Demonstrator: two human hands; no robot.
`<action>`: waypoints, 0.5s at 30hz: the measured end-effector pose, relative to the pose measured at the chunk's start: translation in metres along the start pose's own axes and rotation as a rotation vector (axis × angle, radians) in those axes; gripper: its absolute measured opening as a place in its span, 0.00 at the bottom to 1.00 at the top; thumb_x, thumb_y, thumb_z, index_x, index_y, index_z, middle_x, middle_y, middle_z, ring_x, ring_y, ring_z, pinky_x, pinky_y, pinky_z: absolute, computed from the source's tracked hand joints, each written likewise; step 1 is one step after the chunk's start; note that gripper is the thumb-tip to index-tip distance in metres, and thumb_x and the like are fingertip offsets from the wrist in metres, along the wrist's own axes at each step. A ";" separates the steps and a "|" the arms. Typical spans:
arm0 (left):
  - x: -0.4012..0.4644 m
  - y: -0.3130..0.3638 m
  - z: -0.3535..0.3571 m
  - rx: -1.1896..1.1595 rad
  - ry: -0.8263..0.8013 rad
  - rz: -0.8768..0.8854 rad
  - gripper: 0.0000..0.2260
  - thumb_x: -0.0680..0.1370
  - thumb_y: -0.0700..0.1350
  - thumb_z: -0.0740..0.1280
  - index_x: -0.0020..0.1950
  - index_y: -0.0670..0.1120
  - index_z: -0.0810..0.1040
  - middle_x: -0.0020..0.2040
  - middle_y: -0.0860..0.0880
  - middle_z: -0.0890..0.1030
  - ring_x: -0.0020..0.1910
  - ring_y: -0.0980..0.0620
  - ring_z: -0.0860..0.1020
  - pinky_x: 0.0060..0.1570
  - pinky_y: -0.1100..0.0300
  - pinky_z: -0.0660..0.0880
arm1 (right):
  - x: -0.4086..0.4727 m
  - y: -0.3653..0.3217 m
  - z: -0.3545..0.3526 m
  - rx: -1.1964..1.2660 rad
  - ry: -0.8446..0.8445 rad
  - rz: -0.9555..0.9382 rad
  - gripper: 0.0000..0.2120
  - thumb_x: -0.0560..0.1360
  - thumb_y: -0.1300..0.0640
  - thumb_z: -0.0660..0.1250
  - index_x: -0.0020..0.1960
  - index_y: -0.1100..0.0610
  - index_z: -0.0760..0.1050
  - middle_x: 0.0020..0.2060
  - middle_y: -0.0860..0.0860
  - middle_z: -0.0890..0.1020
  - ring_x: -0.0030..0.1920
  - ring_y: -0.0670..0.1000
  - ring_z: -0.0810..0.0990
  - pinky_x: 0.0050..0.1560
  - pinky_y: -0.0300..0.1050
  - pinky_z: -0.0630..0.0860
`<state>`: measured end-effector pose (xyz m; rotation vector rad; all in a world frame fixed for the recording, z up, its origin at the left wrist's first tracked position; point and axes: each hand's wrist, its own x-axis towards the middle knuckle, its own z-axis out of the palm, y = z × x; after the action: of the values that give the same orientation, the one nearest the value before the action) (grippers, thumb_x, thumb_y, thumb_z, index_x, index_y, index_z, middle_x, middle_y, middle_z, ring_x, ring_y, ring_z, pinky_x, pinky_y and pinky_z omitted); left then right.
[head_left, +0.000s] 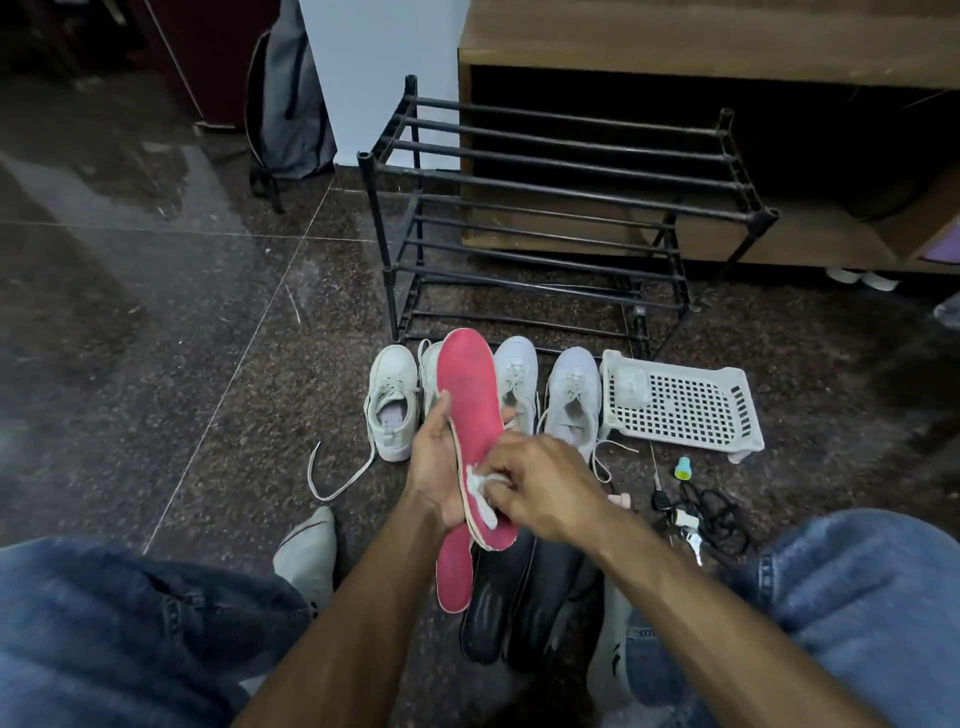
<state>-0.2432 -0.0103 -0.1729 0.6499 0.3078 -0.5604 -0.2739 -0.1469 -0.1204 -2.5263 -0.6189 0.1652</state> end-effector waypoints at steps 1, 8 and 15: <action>0.000 0.000 -0.002 -0.003 -0.010 -0.006 0.32 0.76 0.64 0.57 0.55 0.35 0.80 0.44 0.40 0.83 0.42 0.45 0.82 0.48 0.53 0.79 | -0.009 -0.006 0.002 0.005 -0.044 -0.031 0.09 0.74 0.54 0.64 0.50 0.50 0.82 0.46 0.44 0.81 0.45 0.49 0.79 0.43 0.44 0.73; -0.004 0.004 0.008 -0.053 -0.081 -0.034 0.31 0.78 0.63 0.56 0.64 0.38 0.75 0.54 0.39 0.79 0.52 0.43 0.79 0.61 0.49 0.73 | 0.011 -0.012 -0.015 -0.106 0.104 0.058 0.09 0.78 0.52 0.63 0.52 0.52 0.81 0.49 0.46 0.80 0.49 0.53 0.79 0.48 0.48 0.74; -0.005 0.014 0.022 -0.123 -0.135 0.002 0.28 0.78 0.62 0.57 0.60 0.38 0.77 0.54 0.40 0.79 0.57 0.41 0.77 0.61 0.43 0.72 | 0.000 -0.022 -0.017 -0.060 0.190 -0.017 0.09 0.75 0.51 0.63 0.43 0.52 0.81 0.41 0.46 0.80 0.40 0.54 0.80 0.40 0.48 0.73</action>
<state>-0.2368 -0.0135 -0.1468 0.4906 0.2131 -0.5758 -0.2782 -0.1382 -0.0940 -2.5550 -0.5761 -0.1004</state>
